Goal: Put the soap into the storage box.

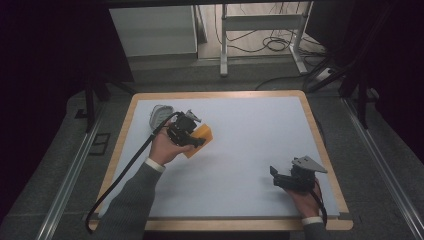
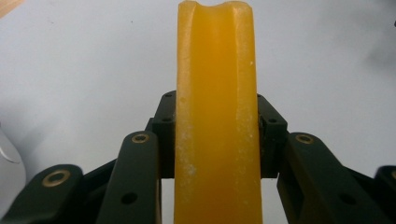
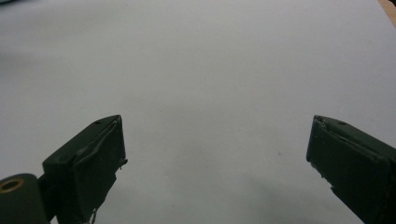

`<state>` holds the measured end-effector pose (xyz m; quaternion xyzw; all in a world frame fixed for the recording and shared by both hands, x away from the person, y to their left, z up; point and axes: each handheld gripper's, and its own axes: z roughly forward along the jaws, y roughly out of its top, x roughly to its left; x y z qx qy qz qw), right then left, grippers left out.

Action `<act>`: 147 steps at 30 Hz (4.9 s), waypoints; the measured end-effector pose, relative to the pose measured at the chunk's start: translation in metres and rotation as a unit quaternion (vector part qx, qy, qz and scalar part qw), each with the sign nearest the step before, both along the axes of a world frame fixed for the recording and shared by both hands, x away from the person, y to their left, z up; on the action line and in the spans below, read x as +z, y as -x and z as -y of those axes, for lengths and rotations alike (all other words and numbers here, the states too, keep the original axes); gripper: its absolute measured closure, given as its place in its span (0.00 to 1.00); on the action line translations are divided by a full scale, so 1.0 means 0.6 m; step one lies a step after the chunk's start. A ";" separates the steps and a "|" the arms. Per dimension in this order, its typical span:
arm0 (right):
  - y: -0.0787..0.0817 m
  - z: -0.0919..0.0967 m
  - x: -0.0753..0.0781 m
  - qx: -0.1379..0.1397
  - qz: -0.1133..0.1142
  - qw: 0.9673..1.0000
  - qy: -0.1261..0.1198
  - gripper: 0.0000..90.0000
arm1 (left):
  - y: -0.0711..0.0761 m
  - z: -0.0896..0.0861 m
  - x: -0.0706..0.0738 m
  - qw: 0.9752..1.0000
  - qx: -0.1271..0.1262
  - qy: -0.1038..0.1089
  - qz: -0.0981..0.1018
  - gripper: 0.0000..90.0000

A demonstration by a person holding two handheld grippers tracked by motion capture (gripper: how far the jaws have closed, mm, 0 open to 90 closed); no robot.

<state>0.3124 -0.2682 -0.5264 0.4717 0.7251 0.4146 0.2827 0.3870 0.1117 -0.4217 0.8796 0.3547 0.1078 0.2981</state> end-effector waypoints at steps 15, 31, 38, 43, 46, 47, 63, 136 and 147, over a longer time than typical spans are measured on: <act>0.000 0.000 0.000 0.000 0.000 1.000 0.001 0.05 | -0.007 -0.012 0.007 1.000 0.008 0.003 0.001 0.68; 0.000 0.000 0.000 -0.001 0.000 1.000 0.000 0.05 | -0.024 -0.041 0.020 0.999 0.034 0.003 0.006 0.68; 0.000 0.001 0.000 -0.001 0.001 1.000 -0.001 0.05 | -0.031 -0.049 0.022 0.999 0.041 0.009 0.004 0.68; 0.000 0.001 0.000 -0.001 0.001 1.000 -0.001 0.05 | -0.039 -0.056 0.021 0.999 0.046 0.007 -0.002 0.68; 0.000 0.000 0.000 -0.001 0.001 1.000 0.000 0.05 | -0.041 -0.057 0.020 0.999 0.049 0.010 -0.003 0.68; 0.000 0.000 0.000 -0.001 0.001 1.000 0.000 0.05 | -0.042 -0.058 0.021 0.999 0.050 0.012 -0.003 0.68; 0.000 0.000 0.000 -0.001 0.000 1.000 0.001 0.05 | -0.065 -0.091 0.030 0.997 0.077 0.019 -0.008 0.68; 0.001 -0.002 0.000 -0.004 0.002 1.000 0.005 0.05 | -0.208 -0.225 -0.028 0.961 0.262 0.057 -0.062 0.68; 0.001 -0.002 0.000 -0.005 0.002 1.000 0.005 0.06 | -0.222 -0.226 -0.056 0.957 0.272 0.064 -0.078 0.68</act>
